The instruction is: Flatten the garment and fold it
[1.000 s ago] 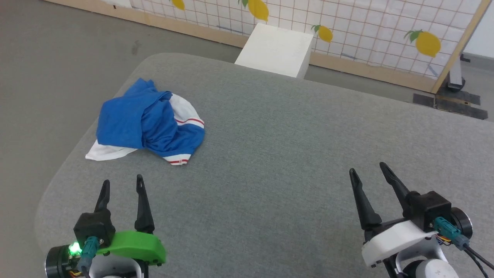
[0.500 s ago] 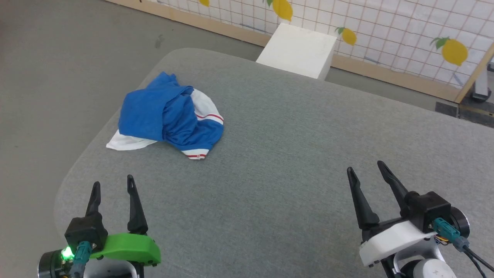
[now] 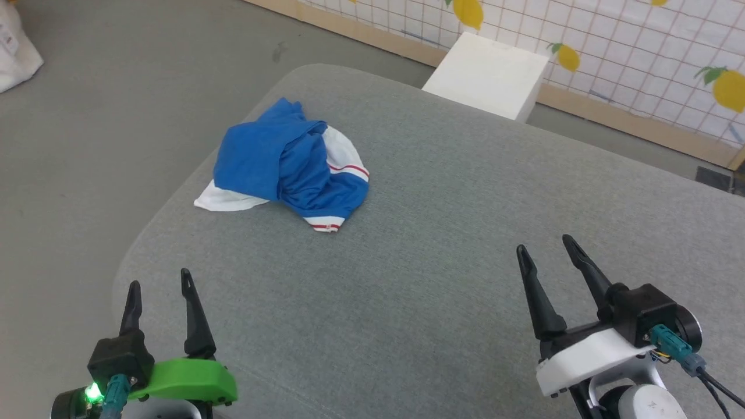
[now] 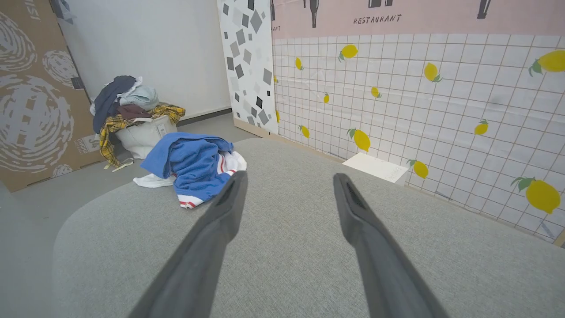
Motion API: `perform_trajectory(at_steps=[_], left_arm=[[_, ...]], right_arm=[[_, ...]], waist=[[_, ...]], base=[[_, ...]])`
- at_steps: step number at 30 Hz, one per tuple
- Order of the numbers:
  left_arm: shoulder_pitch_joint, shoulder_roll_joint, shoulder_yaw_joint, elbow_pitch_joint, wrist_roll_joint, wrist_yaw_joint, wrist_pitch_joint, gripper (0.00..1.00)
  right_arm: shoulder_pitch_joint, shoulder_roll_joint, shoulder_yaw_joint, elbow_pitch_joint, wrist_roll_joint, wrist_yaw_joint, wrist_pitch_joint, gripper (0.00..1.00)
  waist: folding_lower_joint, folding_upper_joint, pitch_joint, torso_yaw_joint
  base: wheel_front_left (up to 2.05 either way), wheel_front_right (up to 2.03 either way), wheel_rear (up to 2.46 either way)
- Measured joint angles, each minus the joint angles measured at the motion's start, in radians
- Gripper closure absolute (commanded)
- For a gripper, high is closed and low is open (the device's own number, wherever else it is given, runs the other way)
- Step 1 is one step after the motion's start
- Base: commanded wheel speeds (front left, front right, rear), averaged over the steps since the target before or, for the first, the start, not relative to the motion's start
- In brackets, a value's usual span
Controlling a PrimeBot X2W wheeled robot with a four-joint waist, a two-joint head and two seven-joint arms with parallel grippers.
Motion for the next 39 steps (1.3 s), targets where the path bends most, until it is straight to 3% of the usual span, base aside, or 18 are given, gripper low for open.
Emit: perform_trajectory(at_steps=[19,26,32,39], left_arm=[[0.023,0.012,-0.007,-0.016,-0.047,0.049,-0.04,0.0],[0.024,0.016,-0.003,-0.004,-0.079,0.054,-0.056,0.0],[-0.107,0.043,0.019,0.044,-0.16,-0.009,-0.049,0.0],[-0.415,0.134,0.072,0.148,-0.248,-0.073,0.058,0.0]], right_arm=[[-0.001,0.001,0.024,-0.003,0.026,0.0,-0.017,0.0],[-0.013,0.001,0.03,-0.003,0.042,0.0,-0.017,0.0],[-0.054,0.002,0.046,-0.033,0.023,0.0,-0.001,0.0],[-0.139,-0.003,0.047,-0.083,-0.007,0.0,0.014,0.0]], waist=[[0.0,0.0,0.003,0.081],[0.0,0.0,0.012,0.073],[0.0,0.0,0.044,0.024],[0.0,0.0,0.145,-0.047]], base=[[0.0,0.0,0.0],[0.0,0.0,0.0],[0.0,0.0,0.0],[0.0,0.0,0.0]])
